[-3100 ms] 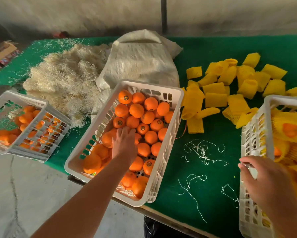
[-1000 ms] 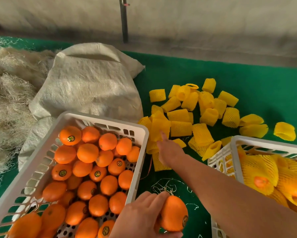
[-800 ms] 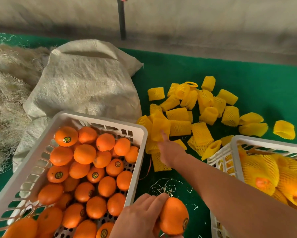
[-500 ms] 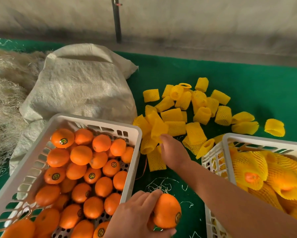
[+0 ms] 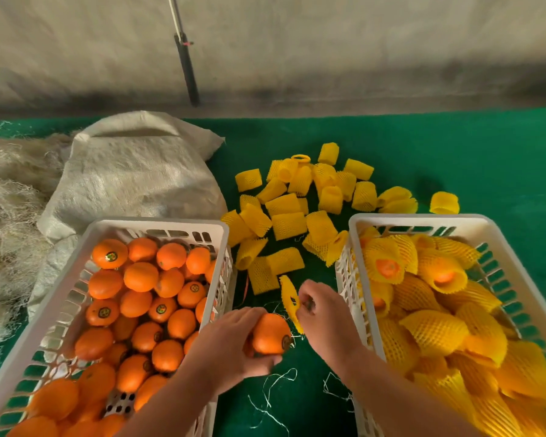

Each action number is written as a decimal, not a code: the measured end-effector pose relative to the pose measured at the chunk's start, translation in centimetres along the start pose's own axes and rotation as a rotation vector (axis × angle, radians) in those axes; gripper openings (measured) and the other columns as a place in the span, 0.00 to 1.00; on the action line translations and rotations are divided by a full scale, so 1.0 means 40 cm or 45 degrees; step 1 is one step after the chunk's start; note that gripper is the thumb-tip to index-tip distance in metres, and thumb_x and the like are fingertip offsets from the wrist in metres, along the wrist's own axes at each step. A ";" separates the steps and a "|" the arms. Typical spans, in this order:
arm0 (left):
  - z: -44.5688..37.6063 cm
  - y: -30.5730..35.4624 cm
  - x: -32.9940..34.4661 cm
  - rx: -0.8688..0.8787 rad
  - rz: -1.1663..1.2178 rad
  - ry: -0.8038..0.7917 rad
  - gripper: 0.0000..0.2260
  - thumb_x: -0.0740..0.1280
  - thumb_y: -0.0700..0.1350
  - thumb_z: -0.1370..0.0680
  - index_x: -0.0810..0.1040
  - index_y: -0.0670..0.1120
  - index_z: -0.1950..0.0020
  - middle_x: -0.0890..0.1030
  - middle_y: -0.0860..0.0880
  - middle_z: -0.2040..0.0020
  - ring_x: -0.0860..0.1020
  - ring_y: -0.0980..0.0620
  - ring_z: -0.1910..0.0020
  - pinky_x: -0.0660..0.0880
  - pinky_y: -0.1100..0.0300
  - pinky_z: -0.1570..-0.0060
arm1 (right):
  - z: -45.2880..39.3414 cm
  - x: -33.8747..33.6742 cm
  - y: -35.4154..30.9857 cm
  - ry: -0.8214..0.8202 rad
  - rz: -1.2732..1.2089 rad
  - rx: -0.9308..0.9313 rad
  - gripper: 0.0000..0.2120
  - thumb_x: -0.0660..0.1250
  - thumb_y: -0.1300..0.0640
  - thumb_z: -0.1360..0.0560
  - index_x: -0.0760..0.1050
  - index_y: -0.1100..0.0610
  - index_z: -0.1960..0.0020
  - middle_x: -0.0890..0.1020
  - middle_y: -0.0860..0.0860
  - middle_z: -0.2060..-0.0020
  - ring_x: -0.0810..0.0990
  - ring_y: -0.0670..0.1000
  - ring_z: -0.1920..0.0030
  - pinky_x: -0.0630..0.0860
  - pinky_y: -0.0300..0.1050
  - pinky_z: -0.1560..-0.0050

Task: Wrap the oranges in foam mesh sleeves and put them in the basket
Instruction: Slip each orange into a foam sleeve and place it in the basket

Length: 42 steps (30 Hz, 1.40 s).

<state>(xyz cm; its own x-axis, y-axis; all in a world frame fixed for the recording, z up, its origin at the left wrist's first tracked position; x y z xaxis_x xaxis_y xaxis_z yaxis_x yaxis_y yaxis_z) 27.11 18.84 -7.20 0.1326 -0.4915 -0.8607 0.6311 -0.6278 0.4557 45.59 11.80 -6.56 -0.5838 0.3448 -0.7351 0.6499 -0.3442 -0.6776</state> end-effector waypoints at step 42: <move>0.140 0.302 0.041 0.246 -0.814 -0.358 0.38 0.62 0.79 0.36 0.66 0.60 0.32 0.71 0.53 0.35 0.76 0.50 0.48 0.69 0.54 0.59 | 0.126 -0.162 -0.003 0.056 0.314 -0.105 0.19 0.68 0.40 0.20 0.78 0.56 0.57 0.77 0.49 0.61 0.77 0.46 0.64 0.73 0.37 0.66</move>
<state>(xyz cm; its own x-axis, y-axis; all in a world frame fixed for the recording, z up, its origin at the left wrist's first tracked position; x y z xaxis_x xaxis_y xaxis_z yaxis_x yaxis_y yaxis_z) 30.66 7.07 -1.83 -0.4348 -0.1128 -0.8934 0.3696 -0.9271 -0.0628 46.83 5.20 -1.83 -0.3822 0.2978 -0.8748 0.8083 -0.3510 -0.4727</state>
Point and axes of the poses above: each hand's wrist, its own z-axis away from the middle knuckle, its own x-axis out of the palm, y = z × x, the point moved 8 cm from there along -z, towards the middle knuckle
